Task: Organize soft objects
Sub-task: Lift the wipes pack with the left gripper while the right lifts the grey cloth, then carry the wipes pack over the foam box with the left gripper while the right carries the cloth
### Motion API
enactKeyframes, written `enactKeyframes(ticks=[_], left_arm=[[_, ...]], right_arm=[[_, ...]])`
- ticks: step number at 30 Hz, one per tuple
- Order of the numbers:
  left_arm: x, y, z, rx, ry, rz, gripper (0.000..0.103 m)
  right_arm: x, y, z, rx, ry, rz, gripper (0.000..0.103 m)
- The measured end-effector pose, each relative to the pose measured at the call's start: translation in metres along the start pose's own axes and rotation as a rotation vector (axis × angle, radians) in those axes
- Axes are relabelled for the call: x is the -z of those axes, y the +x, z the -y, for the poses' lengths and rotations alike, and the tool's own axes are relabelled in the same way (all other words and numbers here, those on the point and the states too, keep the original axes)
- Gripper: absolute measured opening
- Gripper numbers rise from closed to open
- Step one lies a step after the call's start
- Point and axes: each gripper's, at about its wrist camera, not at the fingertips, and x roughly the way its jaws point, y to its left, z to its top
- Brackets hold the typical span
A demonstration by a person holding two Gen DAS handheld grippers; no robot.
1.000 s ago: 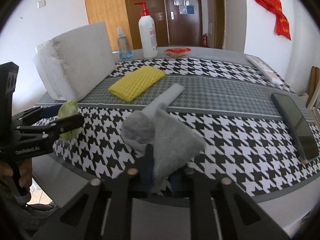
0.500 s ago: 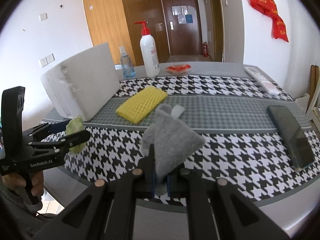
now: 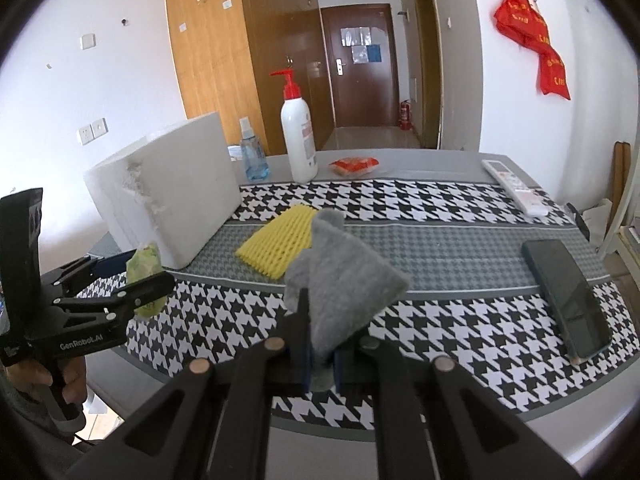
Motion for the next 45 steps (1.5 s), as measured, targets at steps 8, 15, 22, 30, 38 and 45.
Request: enactKeyframes(ticks=[8, 15, 22, 30, 38, 45], left_arm=[[-0.006, -0.009, 0.003, -0.003, 0.011, 0.028, 0.074], [-0.014, -0.013, 0.005, -0.015, 0.023, 0.051, 0.074], [-0.023, -0.020, 0.005, -0.024, 0.026, 0.077, 0.074], [-0.033, -0.025, 0.006, -0.027, 0.048, 0.108, 0.074], [-0.042, -0.028, 0.006, -0.033, 0.051, 0.138, 0.074], [-0.053, -0.035, 0.005, -0.048, 0.055, 0.175, 0.074]], right_arm=[[-0.006, -0.004, -0.002, -0.001, -0.002, 0.023, 0.011], [-0.012, -0.009, -0.007, 0.004, -0.018, 0.048, 0.011], [-0.018, -0.011, -0.011, 0.001, -0.035, 0.063, 0.011], [-0.024, -0.012, -0.015, -0.003, -0.051, 0.082, 0.011], [-0.033, -0.015, -0.018, -0.002, -0.064, 0.104, 0.011], [-0.042, -0.018, -0.023, -0.013, -0.078, 0.128, 0.011]])
